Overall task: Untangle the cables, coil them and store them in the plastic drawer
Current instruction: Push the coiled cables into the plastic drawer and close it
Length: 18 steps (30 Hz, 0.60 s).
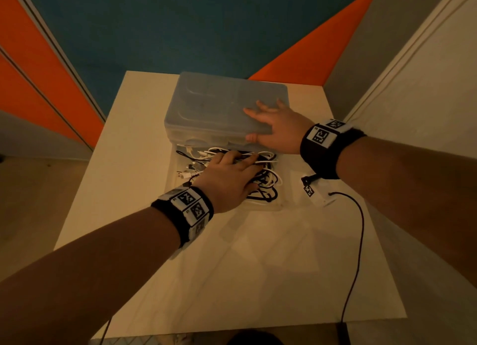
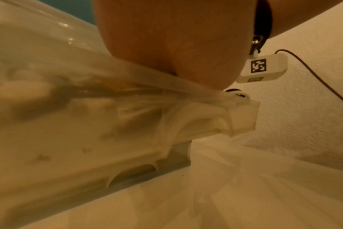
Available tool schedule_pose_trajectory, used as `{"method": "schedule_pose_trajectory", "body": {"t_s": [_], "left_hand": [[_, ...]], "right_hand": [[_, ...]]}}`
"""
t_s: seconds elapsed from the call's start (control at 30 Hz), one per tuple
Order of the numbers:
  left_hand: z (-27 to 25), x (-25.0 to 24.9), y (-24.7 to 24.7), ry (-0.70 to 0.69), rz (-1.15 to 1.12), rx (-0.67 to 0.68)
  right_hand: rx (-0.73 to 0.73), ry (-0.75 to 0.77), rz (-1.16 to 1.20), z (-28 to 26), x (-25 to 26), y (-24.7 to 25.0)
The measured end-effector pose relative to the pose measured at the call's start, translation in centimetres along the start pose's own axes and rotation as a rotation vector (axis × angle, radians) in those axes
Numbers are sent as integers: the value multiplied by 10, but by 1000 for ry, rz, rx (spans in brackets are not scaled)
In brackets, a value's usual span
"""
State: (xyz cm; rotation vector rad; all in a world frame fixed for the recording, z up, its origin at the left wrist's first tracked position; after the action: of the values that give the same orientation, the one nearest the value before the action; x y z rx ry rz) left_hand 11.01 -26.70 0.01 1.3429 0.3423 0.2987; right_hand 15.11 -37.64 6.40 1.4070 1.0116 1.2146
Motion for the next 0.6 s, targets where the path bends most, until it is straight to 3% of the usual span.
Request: {"method": "schedule_pose_trajectory", "body": {"t_s": [0.37, 0.5, 0.6], "left_hand": [[8, -1, 3, 16, 28, -76], [6, -1, 2, 4, 0, -77], [9, 1, 2, 21, -19, -70]], "right_hand": [[12, 18, 18, 0, -5, -5], [-217, -4, 239, -20, -24, 8], [-342, -223, 453, -47, -59, -13]]}}
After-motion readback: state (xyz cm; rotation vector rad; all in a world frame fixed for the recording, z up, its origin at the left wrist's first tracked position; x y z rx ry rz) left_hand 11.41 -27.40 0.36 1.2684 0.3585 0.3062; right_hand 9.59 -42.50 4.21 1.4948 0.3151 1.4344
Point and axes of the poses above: each hand's wrist, its own z-axis towards the middle knuckle, its own y-axis out of the back of the hand, x = y × z, the point moved 10 cm from there along z, towards the middle knuckle, and after that the axes turned 14 degrees about -x, right-handed, at the moved point
